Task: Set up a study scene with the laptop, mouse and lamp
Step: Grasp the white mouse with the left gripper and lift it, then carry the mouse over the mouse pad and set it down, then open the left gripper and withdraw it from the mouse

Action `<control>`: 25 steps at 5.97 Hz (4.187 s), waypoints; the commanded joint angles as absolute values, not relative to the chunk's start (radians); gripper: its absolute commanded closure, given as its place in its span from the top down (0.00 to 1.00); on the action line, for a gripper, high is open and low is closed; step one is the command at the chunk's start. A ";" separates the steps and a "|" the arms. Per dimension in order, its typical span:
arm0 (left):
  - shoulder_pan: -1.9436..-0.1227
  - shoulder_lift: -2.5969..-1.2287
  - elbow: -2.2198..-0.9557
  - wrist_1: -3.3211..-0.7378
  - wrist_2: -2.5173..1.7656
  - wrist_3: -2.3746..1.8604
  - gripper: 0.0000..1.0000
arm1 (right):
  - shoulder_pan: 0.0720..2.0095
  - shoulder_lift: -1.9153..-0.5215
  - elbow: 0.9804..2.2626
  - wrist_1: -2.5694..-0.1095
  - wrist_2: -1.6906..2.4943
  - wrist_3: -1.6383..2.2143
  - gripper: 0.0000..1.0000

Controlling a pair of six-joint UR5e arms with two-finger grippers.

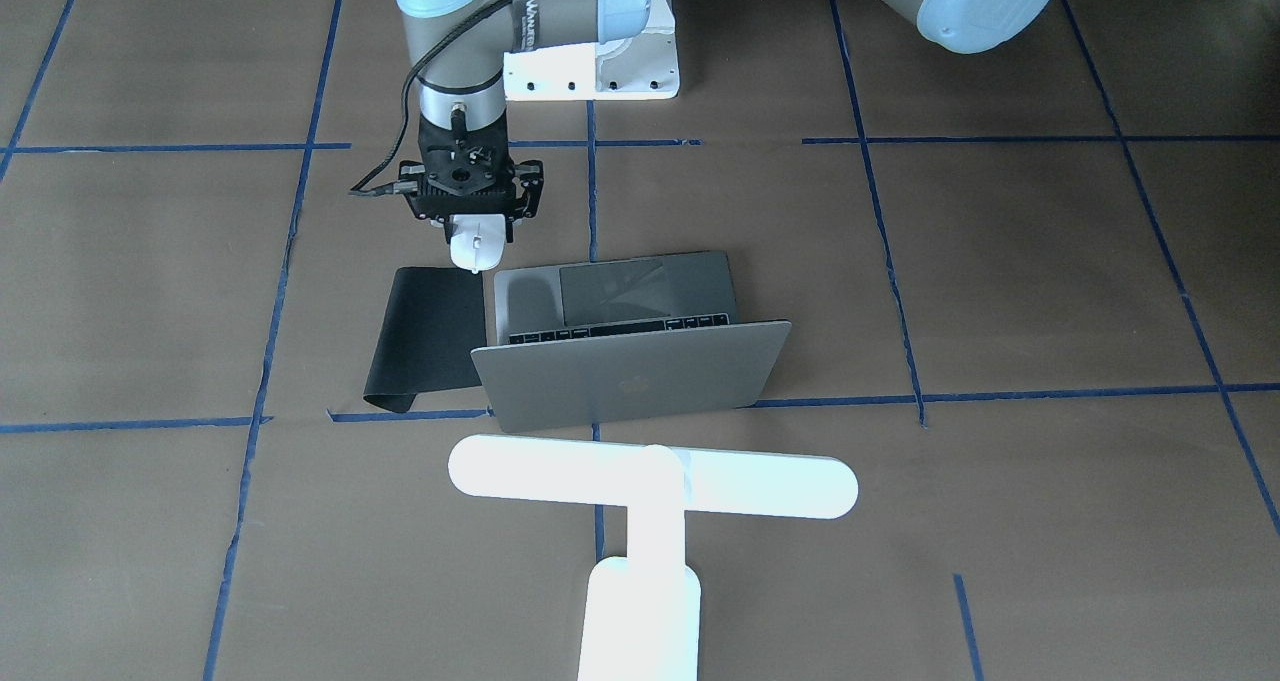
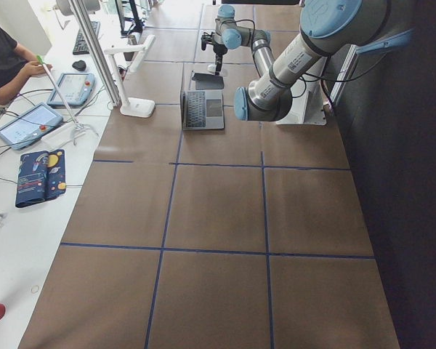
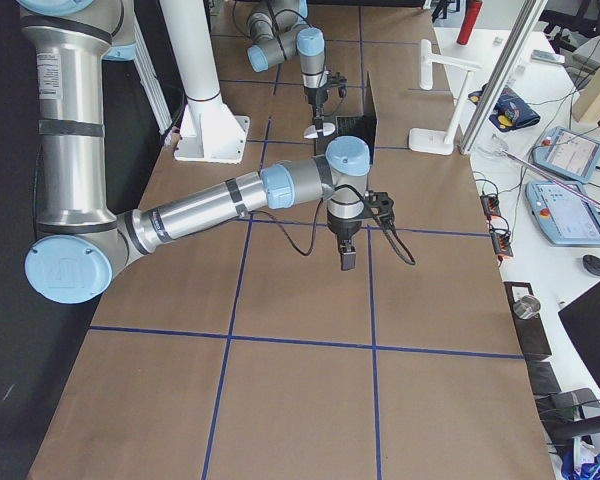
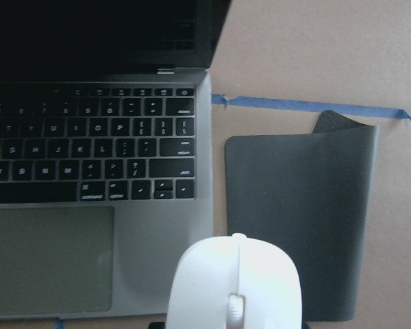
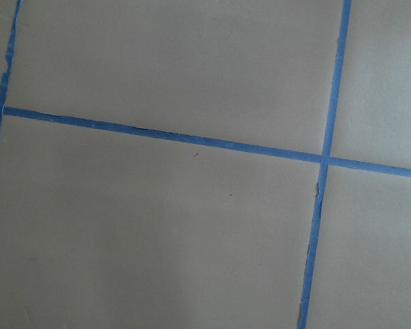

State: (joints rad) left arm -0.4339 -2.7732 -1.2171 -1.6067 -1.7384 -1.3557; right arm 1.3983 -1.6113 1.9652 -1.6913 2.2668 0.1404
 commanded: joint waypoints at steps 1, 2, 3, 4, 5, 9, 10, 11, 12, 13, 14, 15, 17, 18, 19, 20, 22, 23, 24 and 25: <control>-0.433 -2.856 -1.005 -1.742 -1.738 -1.361 0.04 | 1.405 -1.615 1.967 -1.690 2.264 0.150 1.00; -0.433 -2.859 -0.958 -1.774 -1.738 -1.359 0.04 | 1.405 -1.614 1.970 -1.689 2.266 0.152 1.00; -0.431 -2.861 -0.904 -1.826 -1.738 -1.359 0.04 | 1.405 -1.614 1.974 -1.687 2.269 0.152 1.00; -0.428 -2.861 -0.869 -1.882 -1.736 -1.361 0.04 | 1.405 -1.614 1.974 -1.686 2.269 0.152 1.00; -0.426 -2.861 -0.848 -1.928 -1.736 -1.400 0.06 | 1.405 -1.615 1.974 -1.684 2.269 0.152 1.00; -0.426 -2.882 -0.808 -1.965 -1.735 -1.482 0.95 | 1.405 -1.612 1.974 -1.684 2.269 0.152 1.00; -0.426 -2.884 -0.810 -1.965 -1.735 -1.483 0.99 | 1.405 -1.611 1.979 -1.683 2.269 0.152 1.00; -0.431 -2.882 -0.818 -1.965 -1.736 -1.479 1.00 | 1.405 -1.611 1.989 -1.681 2.269 0.152 1.00; -0.451 -2.878 -0.859 -1.954 -1.767 -1.474 1.00 | 1.405 -1.602 1.988 -1.681 2.264 0.150 1.00; -0.504 -2.817 -0.950 -1.924 -1.902 -1.470 1.00 | 1.405 -1.597 1.988 -1.680 2.263 0.150 1.00; -0.559 -2.668 -1.179 -1.851 -1.981 -1.463 1.00 | 1.405 -1.614 1.999 -1.680 2.258 0.150 1.00; -0.580 -2.540 -1.412 -1.703 -2.015 -1.372 1.00 | 1.405 -1.624 1.990 -1.681 2.255 0.149 1.00; -0.618 -2.244 -1.811 -1.542 -2.020 -1.233 1.00 | 1.416 -1.658 1.976 -1.683 2.259 0.146 1.00; -0.638 -2.177 -1.901 -1.496 -2.020 -1.179 1.00 | 1.439 -1.673 1.955 -1.684 2.267 0.134 1.00; -0.670 -2.099 -1.977 -1.456 -2.037 -1.107 1.00 | 1.495 -1.678 1.915 -1.686 2.278 0.062 1.00; -0.733 -2.012 -2.035 -1.424 -2.074 -1.010 1.00 | 1.556 -1.702 1.840 -1.683 2.361 -0.030 1.00; -0.883 -1.854 -2.060 -1.417 -2.159 -0.793 1.00 | 1.595 -1.726 1.769 -1.681 2.372 -0.083 1.00; -0.970 -1.797 -2.056 -1.387 -2.187 -0.655 1.00 | 1.595 -1.730 1.761 -1.683 2.373 -0.078 1.00; -1.062 -1.767 -2.046 -1.337 -2.206 -0.515 1.00 | 1.595 -1.733 1.738 -1.681 2.375 -0.078 1.00; -1.147 -1.717 -2.028 -1.319 -2.210 -0.365 1.00 | 1.597 -1.733 1.740 -1.681 2.394 -0.077 1.00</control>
State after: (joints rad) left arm -1.0611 -1.7631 -2.0426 -1.3448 -2.2001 -0.5095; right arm 1.5955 -1.7322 1.7452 -1.6816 2.3797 -0.0778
